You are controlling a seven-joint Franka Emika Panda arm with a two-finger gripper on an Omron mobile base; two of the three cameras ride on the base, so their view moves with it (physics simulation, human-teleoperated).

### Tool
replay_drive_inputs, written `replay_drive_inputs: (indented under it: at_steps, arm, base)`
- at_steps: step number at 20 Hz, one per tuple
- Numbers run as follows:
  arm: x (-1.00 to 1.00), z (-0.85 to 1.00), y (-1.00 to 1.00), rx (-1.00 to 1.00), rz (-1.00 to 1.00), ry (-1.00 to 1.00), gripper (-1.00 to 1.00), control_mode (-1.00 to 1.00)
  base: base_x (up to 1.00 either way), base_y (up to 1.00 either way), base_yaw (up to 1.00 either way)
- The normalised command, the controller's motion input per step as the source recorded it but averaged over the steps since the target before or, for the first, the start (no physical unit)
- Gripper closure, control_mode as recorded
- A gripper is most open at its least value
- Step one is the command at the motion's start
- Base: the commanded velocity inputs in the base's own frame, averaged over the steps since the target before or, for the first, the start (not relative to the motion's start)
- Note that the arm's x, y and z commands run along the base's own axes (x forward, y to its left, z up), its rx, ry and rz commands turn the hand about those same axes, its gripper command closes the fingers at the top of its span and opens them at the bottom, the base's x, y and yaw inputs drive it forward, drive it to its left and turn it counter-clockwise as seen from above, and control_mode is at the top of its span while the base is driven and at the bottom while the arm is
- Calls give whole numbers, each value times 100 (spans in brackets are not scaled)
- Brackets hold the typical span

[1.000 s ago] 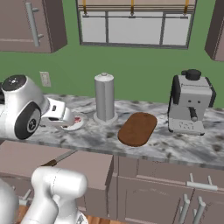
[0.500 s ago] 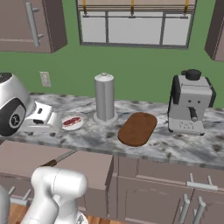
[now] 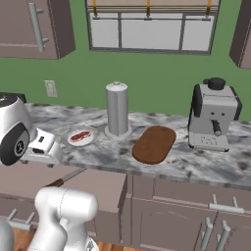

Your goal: Pick up the knife from the drawer and place it on the cutting board. Then place the meat from the plate to the cutting board.

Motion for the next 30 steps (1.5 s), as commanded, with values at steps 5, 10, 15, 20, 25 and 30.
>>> replay_drive_inputs:
  at_steps: [5,10,15,20,25,30]
  arm:
    - [-5,-25,35,0,0,1,-100,-100]
    - [0,-22,37,0,0,1,-100,-100]
    - [0,-32,33,2,0,5,-100,-100]
    - [1,-40,26,1,-1,6,-100,-100]
    - [11,-35,19,0,0,0,-100,-100]
    - [6,-31,9,0,0,0,-100,-100]
  base:
    - [0,0,0]
    - [0,0,0]
    - [0,0,0]
    - [0,0,0]
    - [0,0,0]
    - [0,0,0]
